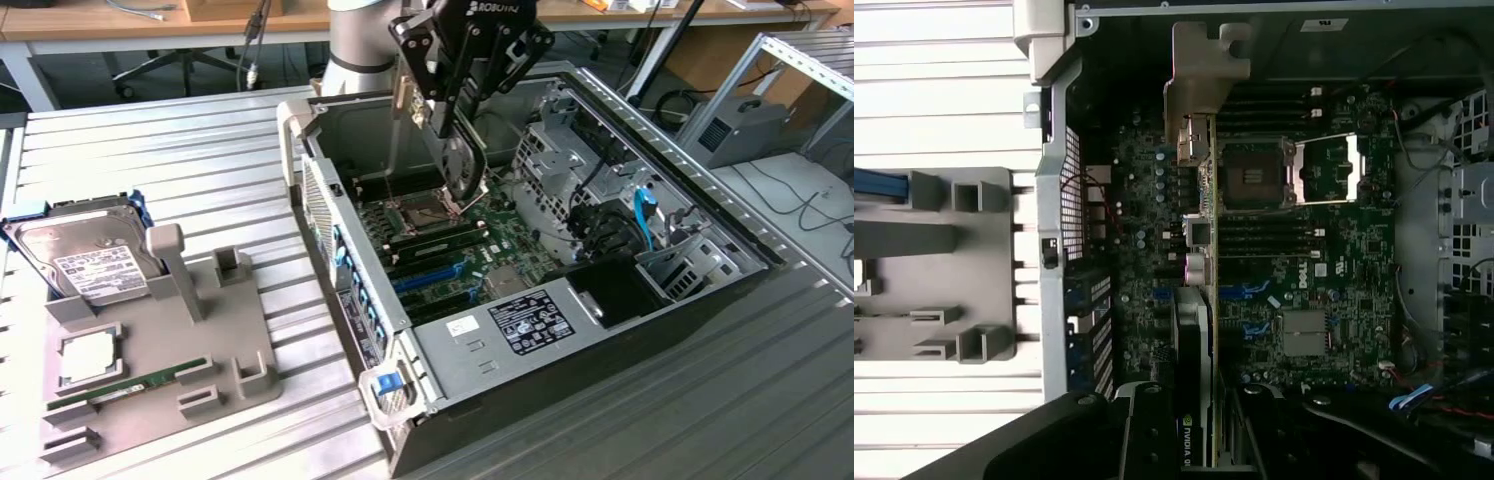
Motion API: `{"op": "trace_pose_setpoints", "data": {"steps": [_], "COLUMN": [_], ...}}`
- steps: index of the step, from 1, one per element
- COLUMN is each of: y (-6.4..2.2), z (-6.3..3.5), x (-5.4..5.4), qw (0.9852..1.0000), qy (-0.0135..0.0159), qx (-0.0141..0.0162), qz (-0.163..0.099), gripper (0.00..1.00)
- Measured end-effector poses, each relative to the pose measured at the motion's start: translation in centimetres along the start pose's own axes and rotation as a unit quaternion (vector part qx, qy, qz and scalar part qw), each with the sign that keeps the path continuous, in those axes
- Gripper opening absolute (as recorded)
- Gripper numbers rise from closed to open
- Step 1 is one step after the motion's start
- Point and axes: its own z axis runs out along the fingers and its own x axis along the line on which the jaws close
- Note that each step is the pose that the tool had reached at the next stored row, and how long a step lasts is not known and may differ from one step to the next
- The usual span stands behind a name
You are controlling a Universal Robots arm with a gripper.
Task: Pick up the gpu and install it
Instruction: 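Pick up the gpu and move the gpu toward the slot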
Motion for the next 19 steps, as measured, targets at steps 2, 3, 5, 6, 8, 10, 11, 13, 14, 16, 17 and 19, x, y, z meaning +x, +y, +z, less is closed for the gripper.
{"op": "trace_pose_setpoints", "data": {"steps": [2, 3, 5, 6, 8, 10, 11, 13, 14, 16, 17, 19], "y": [0.03, 0.05, 0.08, 0.11, 0.16, 0.19, 0.21, 0.26, 0.29, 0.31, 0.32, 0.35], "z": [0.0, 0.0, -0.01, -0.02, -0.04, -0.06, -0.07, -0.09, -0.1, -0.11, -0.12, -0.13], "x": [-0.3, -0.4, -0.8, -1.3, -2.4, -3.3, -4.0, -5.1, -5.9, -6.5, -6.9, -7.5], "qw": [1.0, 1.0, 1.0, 1.0, 1.0, 1.0, 1.0, 1.0, 1.0, 1.0, 1.0, 1.0], "qy": [0.0, 0.0, 0.0001, 0.0003, 0.0008, 0.0013, 0.0018, 0.0024, 0.0029, 0.0033, 0.0035, 0.0038], "qx": [0.0, 0.0, 0.0, 0.0, 0.0, 0.0, 0.0, 0.0001, 0.0001, 0.0002, 0.0001, 0.0002], "qz": [0.0, 0.0, 0.0, 0.0, 0.0, 0.0, 0.0, -0.001, -0.003, -0.004, -0.005, -0.006], "gripper": [0.27, 0.27, 0.27, 0.27, 0.27, 0.27, 0.27, 0.27, 0.27, 0.27, 0.27, 0.27]}}
